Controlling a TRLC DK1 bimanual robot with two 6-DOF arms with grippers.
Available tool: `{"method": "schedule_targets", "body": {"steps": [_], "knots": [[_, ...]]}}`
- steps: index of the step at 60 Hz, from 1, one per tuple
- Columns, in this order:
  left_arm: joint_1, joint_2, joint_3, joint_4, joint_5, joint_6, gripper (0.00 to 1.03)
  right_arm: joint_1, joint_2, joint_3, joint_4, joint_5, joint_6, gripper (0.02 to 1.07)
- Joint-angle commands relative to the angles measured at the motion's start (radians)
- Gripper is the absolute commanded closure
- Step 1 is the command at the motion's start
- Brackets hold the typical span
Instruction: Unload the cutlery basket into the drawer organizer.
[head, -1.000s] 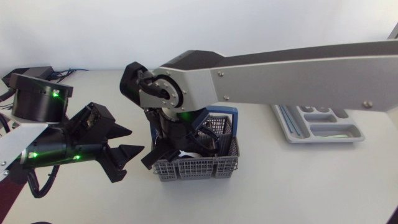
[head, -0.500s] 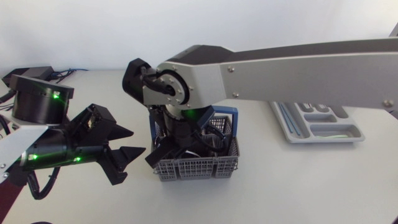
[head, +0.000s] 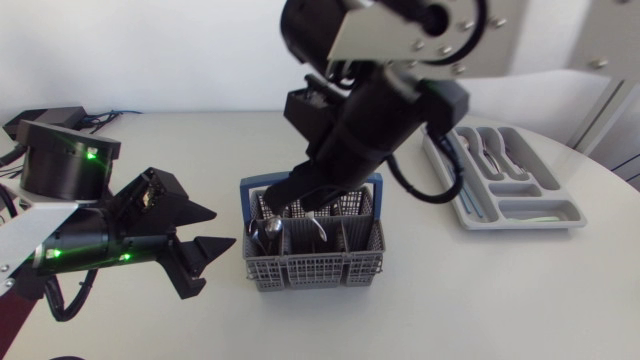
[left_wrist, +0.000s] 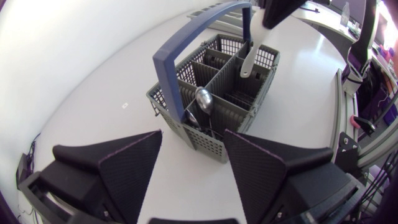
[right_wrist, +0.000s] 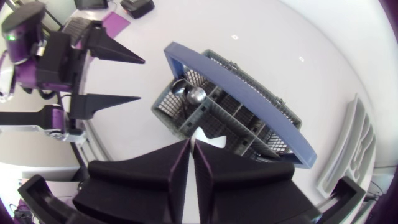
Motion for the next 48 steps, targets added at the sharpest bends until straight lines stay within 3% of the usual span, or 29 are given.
{"method": "schedule_targets", "body": {"steps": [1, 17, 35, 48], "knots": [[-0.005, 0.005, -0.005, 0.007, 0.002, 0.014, 0.33, -0.048, -0.073, -0.034, -0.027, -0.077, -0.019, 0.95], [-0.005, 0.017, 0.003, 0.011, 0.002, 0.014, 0.33, -0.283, -0.303, -0.109, -0.087, -0.232, -0.059, 0.95], [-0.036, 0.043, 0.016, 0.019, 0.002, 0.011, 0.33, -0.699, -0.436, -0.213, -0.145, -0.377, -0.230, 0.95], [-0.054, 0.061, 0.015, 0.025, -0.001, 0.008, 0.33, -0.703, -0.461, -0.307, -0.136, -0.387, -0.273, 0.94]]}}
